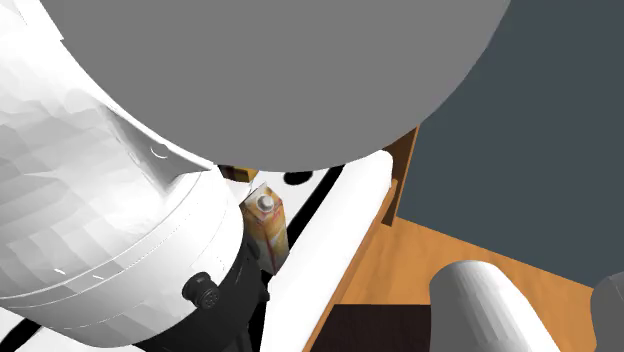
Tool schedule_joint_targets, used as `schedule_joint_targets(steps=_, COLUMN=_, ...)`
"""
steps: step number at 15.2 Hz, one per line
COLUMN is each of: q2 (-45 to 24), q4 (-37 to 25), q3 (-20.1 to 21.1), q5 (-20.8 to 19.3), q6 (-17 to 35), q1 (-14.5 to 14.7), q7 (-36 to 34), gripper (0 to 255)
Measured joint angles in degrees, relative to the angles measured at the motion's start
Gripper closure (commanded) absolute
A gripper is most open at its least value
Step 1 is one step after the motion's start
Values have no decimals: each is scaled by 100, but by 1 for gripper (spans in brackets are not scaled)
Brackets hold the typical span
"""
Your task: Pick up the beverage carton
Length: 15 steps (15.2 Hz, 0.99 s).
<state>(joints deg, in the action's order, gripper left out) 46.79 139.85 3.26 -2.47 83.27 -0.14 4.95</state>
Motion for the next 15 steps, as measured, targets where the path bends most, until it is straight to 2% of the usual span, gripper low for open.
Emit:
schedule_joint_targets(steps=2, q2=-83, q4=-36, q3=-52, q5=-40, q6=25, q1=-45, q7=18, gripper=0)
schedule_joint_targets(steps=5, q2=-434, q4=-185, q3=-340, q5=-245, q6=104, q1=-272, q7=121, gripper=0)
schedule_joint_targets(steps=15, q2=-2093, q4=-1213, q3=-1282, q5=-741, q6=277, q1=-989, q7=371, gripper=0)
